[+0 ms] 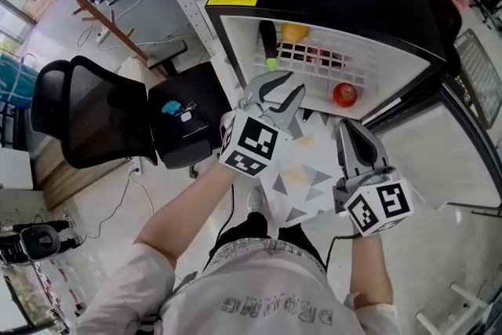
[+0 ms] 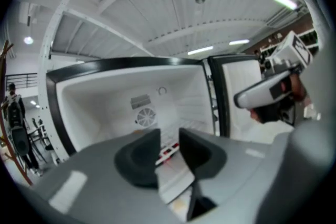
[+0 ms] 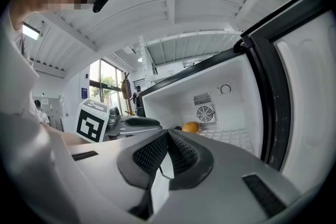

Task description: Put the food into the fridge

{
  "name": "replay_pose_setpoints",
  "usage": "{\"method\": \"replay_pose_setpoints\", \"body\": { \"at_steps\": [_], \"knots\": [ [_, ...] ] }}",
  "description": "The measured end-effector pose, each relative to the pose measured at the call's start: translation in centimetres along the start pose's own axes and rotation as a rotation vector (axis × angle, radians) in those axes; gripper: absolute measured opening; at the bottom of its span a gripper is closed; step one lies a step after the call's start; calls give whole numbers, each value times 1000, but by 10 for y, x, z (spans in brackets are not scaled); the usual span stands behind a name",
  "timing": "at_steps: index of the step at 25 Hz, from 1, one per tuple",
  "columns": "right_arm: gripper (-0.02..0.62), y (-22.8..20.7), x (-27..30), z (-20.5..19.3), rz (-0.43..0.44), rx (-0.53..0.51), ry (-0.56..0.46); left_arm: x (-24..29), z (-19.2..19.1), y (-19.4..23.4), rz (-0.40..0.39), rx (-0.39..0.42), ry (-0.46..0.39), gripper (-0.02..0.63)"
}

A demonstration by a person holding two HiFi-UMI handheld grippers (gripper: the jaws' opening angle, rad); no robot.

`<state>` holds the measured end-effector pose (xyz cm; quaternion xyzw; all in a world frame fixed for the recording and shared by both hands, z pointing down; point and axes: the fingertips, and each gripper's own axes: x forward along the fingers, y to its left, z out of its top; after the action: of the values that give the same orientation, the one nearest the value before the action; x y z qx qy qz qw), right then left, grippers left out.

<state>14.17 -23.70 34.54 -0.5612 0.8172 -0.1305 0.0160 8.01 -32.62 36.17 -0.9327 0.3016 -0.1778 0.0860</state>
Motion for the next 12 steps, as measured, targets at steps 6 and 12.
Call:
{"method": "replay_pose_setpoints", "body": {
  "at_steps": [6, 12],
  "knots": [
    [3, 9, -2, -5, -15, -7, 19, -33, -7, -9, -23, -18, -21, 63],
    [3, 18, 1, -6, -23, -14, 20, -60, -16, -19, -60, -30, -56, 17]
  ]
}}
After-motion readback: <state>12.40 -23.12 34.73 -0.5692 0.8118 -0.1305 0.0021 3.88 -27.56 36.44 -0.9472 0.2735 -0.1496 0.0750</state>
